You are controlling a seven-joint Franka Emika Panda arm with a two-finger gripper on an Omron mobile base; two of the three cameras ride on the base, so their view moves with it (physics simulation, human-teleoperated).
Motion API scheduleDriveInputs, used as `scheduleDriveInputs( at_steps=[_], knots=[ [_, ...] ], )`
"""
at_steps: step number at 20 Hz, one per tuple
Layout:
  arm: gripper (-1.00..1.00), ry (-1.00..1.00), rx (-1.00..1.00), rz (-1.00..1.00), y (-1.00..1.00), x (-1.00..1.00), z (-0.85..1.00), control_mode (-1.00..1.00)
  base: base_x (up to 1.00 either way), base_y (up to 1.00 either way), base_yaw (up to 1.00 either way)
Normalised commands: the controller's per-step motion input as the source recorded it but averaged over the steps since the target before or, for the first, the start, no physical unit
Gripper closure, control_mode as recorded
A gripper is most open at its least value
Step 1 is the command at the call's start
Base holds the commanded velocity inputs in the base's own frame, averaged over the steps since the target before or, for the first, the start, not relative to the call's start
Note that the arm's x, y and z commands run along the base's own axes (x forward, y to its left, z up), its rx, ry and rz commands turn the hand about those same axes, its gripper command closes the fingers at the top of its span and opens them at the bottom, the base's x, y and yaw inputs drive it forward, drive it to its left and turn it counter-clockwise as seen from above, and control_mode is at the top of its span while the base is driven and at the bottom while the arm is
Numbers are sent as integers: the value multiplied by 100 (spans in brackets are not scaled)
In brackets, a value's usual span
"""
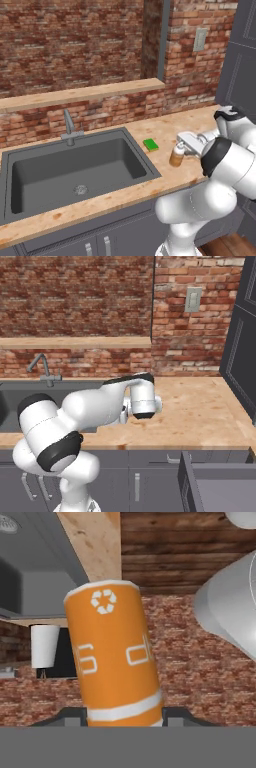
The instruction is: Restock the sink supplies by placing the sponge and soap dispenser on the counter and next to the sink. Make sure the soap dispenser is upright.
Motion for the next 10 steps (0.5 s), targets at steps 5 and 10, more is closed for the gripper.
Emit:
scheduleDriveInputs(
  at_steps=[5, 10],
  knots=[
    [100, 0, -3, -2, 0, 0, -27, -100, 0, 0, 0],
    [100, 0, -3, -2, 0, 0, -18, -100, 0, 0, 0]
  ],
)
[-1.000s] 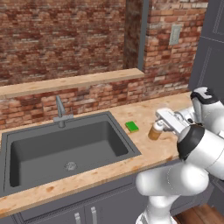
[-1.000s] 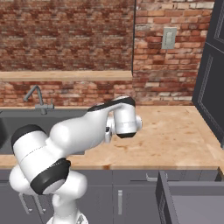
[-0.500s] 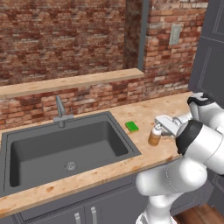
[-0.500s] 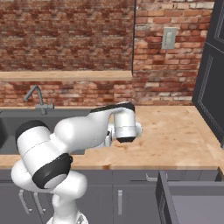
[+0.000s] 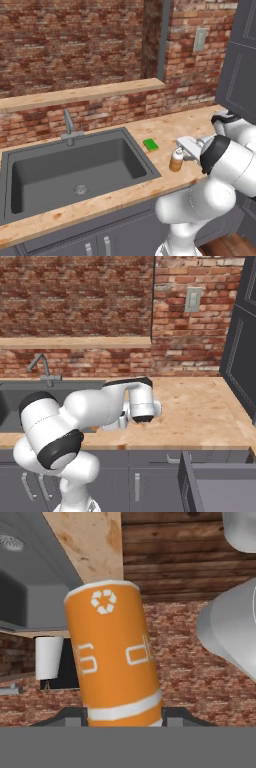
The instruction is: Restock the sink supplies by placing the sponge and soap dispenser on the counter and next to the sink. Make sure the soap dispenser is upright.
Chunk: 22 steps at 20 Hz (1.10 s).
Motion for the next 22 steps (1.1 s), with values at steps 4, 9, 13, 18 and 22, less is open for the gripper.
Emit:
scheduleDriveInputs(
  at_steps=[4, 9, 13, 18, 22],
  knots=[
    [100, 0, 0, 0, 0, 4, -12, -100, 0, 0, 0],
    [100, 0, 0, 0, 0, 12, -7, -100, 0, 0, 0],
    [100, 0, 0, 0, 0, 16, 0, -100, 0, 0, 0],
    [100, 0, 0, 0, 0, 19, -1, -100, 0, 0, 0],
    [100, 0, 0, 0, 0, 10, -6, -100, 0, 0, 0]
  ],
)
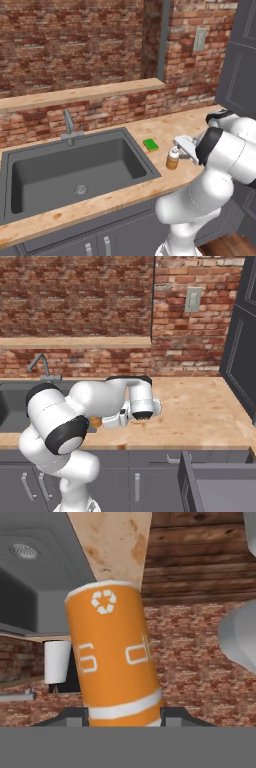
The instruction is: Restock the sink supplies by placing the sponge and soap dispenser on the counter and next to the sink. Make sure the soap dispenser is upright.
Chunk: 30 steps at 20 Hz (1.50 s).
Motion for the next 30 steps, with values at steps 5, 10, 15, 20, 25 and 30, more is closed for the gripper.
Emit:
scheduleDriveInputs(
  at_steps=[5, 10, 15, 20, 25, 30],
  knots=[
    [100, 0, 0, 0, 0, 4, -12, -100, 0, 0, 0],
    [100, 0, 0, 0, 0, 9, -12, -100, 0, 0, 0],
    [100, 0, 0, 0, 0, 10, -14, -100, 0, 0, 0],
    [100, 0, 0, 0, 0, 9, -10, -100, 0, 0, 0],
    [100, 0, 0, 0, 0, 10, -11, -100, 0, 0, 0],
    [100, 0, 0, 0, 0, 13, -9, -100, 0, 0, 0]
  ],
)
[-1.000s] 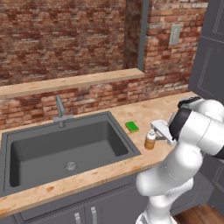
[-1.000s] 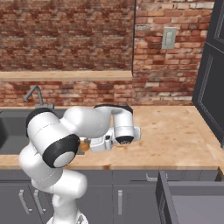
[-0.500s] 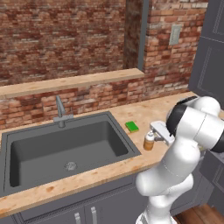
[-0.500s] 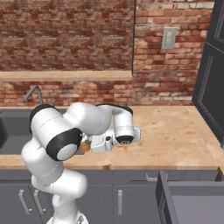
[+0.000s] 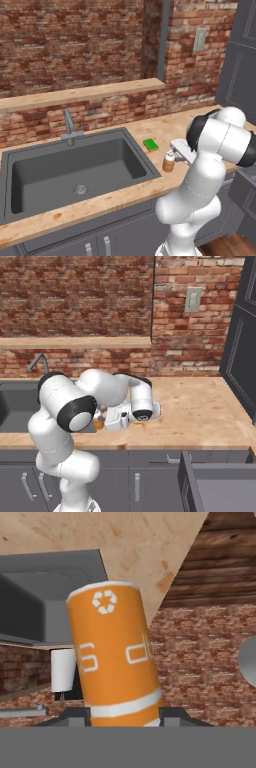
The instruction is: Restock the sink supplies by placing the sponge and soap dispenser on the counter and next to the sink. Make sure the soap dispenser is upright.
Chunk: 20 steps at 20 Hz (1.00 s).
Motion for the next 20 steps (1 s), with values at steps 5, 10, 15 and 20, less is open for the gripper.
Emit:
scheduleDriveInputs(
  at_steps=[5, 10, 15, 20],
  knots=[
    [100, 0, 0, 0, 0, 19, -11, -100, 0, 0, 0],
    [100, 0, 0, 0, 0, 18, -15, -100, 0, 0, 0],
    [100, 0, 0, 0, 0, 15, -19, -100, 0, 0, 0],
    [100, 0, 0, 0, -4, 19, -14, -100, 0, 0, 0]
  ],
)
